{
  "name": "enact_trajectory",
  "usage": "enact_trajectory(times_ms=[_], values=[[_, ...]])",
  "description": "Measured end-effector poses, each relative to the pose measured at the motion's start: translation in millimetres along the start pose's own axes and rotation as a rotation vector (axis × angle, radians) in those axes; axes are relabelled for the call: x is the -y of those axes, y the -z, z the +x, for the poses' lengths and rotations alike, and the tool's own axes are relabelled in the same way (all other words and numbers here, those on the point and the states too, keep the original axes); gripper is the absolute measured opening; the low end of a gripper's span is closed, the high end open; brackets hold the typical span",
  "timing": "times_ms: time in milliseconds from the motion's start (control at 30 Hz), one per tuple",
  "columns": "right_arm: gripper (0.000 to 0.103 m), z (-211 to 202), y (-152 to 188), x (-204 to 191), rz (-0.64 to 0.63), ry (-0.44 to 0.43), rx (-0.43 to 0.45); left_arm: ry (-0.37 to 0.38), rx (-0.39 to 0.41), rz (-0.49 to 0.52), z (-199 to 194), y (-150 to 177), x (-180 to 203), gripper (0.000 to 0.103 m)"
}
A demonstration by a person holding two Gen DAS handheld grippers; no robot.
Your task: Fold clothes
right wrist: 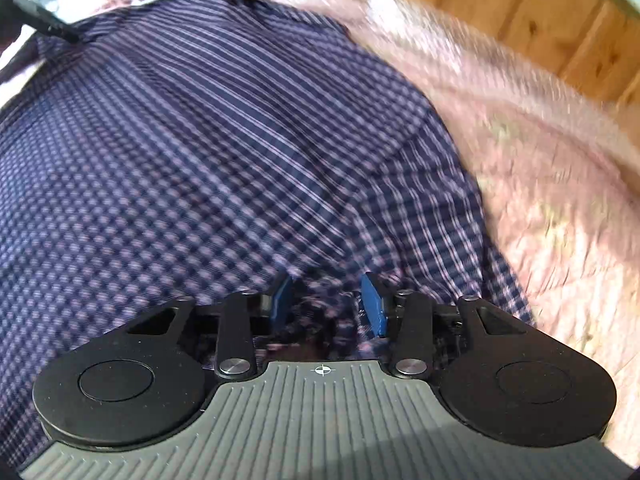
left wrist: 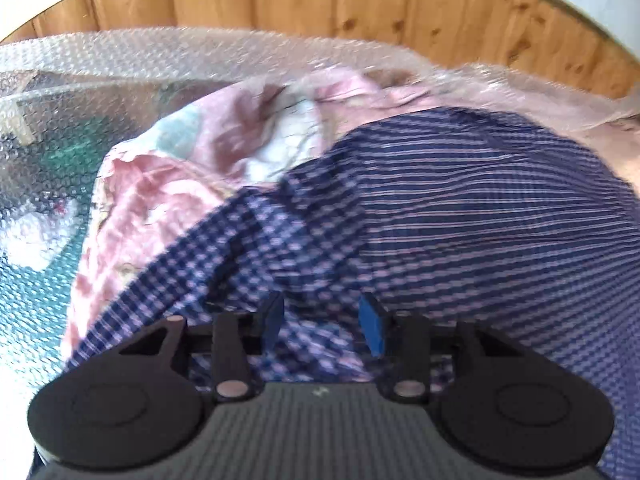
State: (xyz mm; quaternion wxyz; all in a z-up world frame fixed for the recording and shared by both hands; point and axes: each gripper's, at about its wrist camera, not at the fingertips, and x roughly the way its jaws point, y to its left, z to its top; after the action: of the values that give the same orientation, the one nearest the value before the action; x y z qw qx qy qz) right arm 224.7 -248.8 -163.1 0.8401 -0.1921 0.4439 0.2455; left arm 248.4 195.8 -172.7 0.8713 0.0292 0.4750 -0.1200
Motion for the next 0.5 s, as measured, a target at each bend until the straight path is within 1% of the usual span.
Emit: enact_trajectory(times_ms=[33, 67, 100, 133, 200, 233, 267, 300, 333, 367, 400, 433, 467, 500], values=[[0.042, -6, -1, -16, -0.01, -0.045, 0.019, 0.054, -0.008, 0.011, -7, 9, 14, 0.049], [0.043, -12, -2, -32, -0.019, -0.091, 0.038, 0.089, -0.03, 0.028, -10, 22, 27, 0.049], [0.044, -13, 5, -40, -0.027, -0.112, 0.038, 0.1, -0.072, 0.049, -7, 39, 36, 0.049], [0.045, -11, 16, -45, -0.033, -0.122, 0.029, 0.092, -0.1, 0.068, -5, 54, 42, 0.047], [0.047, -8, 39, -54, -0.045, -0.141, 0.011, 0.031, -0.116, 0.1, -7, 79, 44, 0.041], [0.05, -6, 50, -59, -0.05, -0.151, 0.002, -0.001, -0.117, 0.12, -11, 84, 45, 0.042], [0.05, -8, 59, -53, -0.012, -0.151, -0.008, -0.032, -0.117, 0.141, -16, 89, 45, 0.042], [0.049, -11, 66, -46, 0.006, -0.128, -0.024, -0.069, -0.122, 0.155, -19, 91, 46, 0.045], [0.049, -15, 73, -42, 0.002, -0.096, -0.042, -0.113, -0.132, 0.162, -19, 90, 46, 0.052], [0.049, -18, 78, -39, 0.011, -0.085, -0.058, -0.142, -0.138, 0.163, -23, 90, 48, 0.049], [0.05, -23, 78, -42, 0.008, -0.077, -0.061, -0.134, -0.129, 0.146, -33, 92, 52, 0.044], [0.051, -29, 77, -49, -0.004, -0.066, -0.057, -0.106, -0.105, 0.114, -45, 93, 57, 0.045], [0.045, -36, 76, -56, -0.017, -0.055, -0.054, -0.068, -0.08, 0.075, -59, 97, 61, 0.046], [0.045, -42, 74, -68, -0.02, -0.08, -0.027, -0.025, -0.076, 0.04, -68, 104, 65, 0.051]])
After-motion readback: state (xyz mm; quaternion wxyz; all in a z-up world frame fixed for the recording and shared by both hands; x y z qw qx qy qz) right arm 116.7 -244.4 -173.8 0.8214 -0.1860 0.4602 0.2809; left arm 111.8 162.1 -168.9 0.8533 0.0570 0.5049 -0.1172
